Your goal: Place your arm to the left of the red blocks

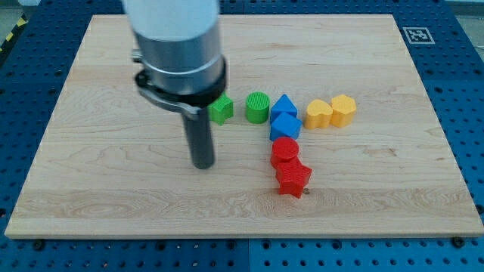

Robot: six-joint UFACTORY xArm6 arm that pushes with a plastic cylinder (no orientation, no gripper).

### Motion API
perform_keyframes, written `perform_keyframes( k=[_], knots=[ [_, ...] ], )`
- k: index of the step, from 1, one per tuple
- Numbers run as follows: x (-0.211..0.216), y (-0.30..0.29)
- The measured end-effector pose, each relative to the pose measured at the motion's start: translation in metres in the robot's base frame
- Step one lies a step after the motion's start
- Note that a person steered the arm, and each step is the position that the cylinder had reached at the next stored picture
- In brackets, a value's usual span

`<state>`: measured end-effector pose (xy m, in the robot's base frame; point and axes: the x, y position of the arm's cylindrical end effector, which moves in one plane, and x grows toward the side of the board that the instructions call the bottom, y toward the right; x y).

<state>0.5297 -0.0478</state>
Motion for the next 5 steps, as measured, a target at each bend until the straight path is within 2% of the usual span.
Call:
perform_keyframes(
  k=[5],
  knots=[
    [0.006, 0.019]
  ],
)
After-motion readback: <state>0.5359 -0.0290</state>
